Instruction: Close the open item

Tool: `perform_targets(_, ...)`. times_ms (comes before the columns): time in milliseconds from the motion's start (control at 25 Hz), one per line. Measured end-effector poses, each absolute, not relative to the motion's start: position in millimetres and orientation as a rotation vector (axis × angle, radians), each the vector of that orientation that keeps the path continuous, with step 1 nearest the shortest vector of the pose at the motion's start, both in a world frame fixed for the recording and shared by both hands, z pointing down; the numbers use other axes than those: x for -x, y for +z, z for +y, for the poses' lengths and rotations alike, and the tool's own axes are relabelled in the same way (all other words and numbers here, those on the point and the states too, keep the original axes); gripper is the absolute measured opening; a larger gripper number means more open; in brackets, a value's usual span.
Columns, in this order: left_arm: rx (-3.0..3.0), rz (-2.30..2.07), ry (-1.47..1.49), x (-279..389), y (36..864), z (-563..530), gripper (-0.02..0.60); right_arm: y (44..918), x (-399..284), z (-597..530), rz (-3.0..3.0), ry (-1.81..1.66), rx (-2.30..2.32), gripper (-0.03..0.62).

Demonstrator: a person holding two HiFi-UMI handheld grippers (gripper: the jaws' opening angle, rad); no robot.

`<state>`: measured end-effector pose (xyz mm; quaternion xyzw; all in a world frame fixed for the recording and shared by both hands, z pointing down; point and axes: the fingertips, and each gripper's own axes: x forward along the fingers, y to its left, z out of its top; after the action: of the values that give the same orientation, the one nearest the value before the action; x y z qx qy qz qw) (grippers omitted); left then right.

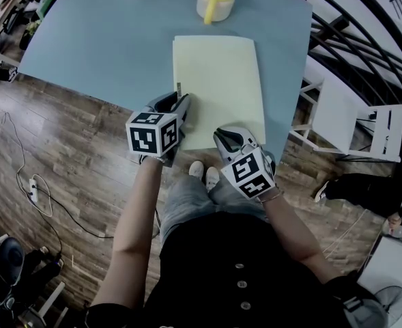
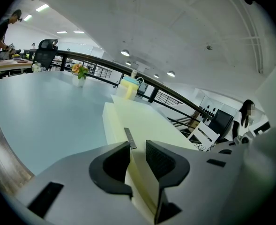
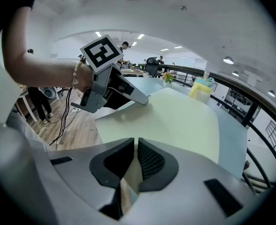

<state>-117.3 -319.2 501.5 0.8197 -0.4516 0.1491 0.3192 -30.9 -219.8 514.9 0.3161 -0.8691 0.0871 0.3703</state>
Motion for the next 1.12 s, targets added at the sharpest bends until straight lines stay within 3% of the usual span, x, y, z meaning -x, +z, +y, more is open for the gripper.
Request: perform_targets(1120,-2.201,-1.265,0.468,120.1,499.9,-325.5,0.127,516.4,33.9,-217.8,-2.227,0.192,-0.788,0.009)
